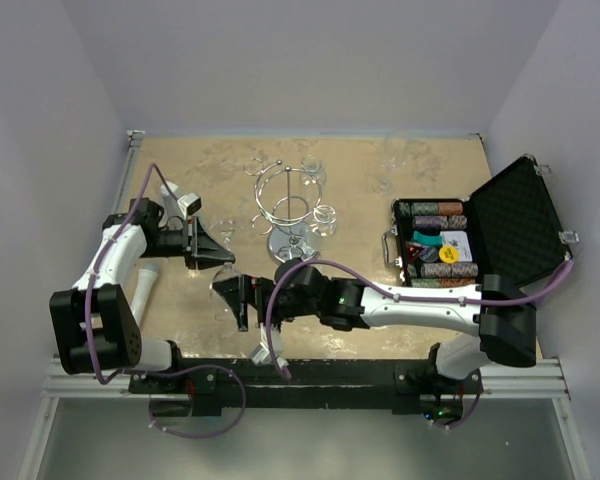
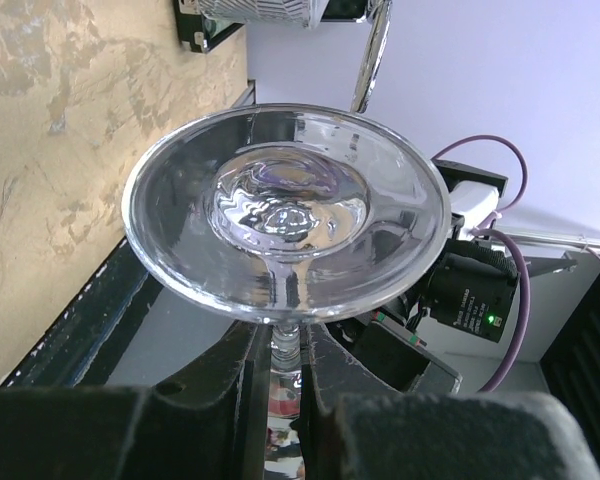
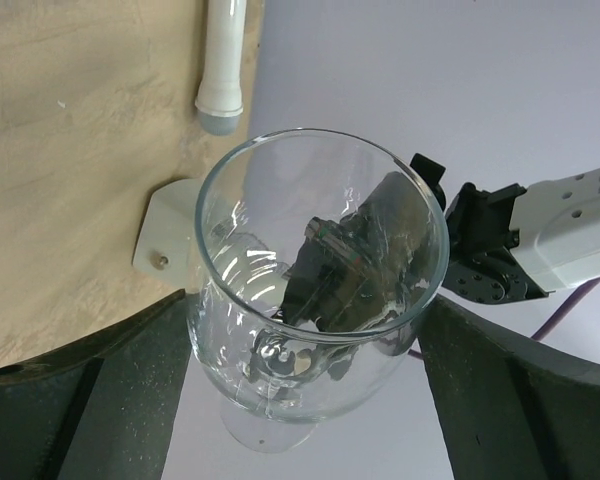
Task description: Take the wine glass off the wine glass rack
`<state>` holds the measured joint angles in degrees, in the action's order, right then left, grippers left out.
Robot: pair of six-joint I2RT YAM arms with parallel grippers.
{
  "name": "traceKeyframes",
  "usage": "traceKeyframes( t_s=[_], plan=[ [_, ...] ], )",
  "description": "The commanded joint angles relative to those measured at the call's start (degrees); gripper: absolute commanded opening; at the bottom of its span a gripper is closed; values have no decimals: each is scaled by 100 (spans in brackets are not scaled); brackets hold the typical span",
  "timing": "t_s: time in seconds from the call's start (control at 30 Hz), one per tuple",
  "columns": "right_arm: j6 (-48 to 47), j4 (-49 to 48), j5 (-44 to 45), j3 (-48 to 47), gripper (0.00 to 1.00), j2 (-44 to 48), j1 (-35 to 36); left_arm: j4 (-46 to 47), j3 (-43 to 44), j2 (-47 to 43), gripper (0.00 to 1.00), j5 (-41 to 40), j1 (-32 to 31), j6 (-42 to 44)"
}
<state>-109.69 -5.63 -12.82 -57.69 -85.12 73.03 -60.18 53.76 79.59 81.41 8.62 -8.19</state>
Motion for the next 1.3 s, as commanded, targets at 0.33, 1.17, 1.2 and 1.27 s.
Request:
traceKeyframes(
  t_s=[0.33, 1.17, 1.2, 1.27],
  plan=[
    [202, -79, -37, -49, 87, 119, 158, 68, 328, 74, 0, 1202, 34, -140],
    [870, 53, 552, -585, 53, 31, 176, 60, 610, 259, 49, 1027, 508, 54],
    [905, 27, 587, -603, 53, 22, 176, 7, 627, 276, 50, 1026, 570, 80],
    [1028, -8, 649, -664, 52, 13, 176, -63, 618, 267, 54, 1018, 684, 115]
  ],
)
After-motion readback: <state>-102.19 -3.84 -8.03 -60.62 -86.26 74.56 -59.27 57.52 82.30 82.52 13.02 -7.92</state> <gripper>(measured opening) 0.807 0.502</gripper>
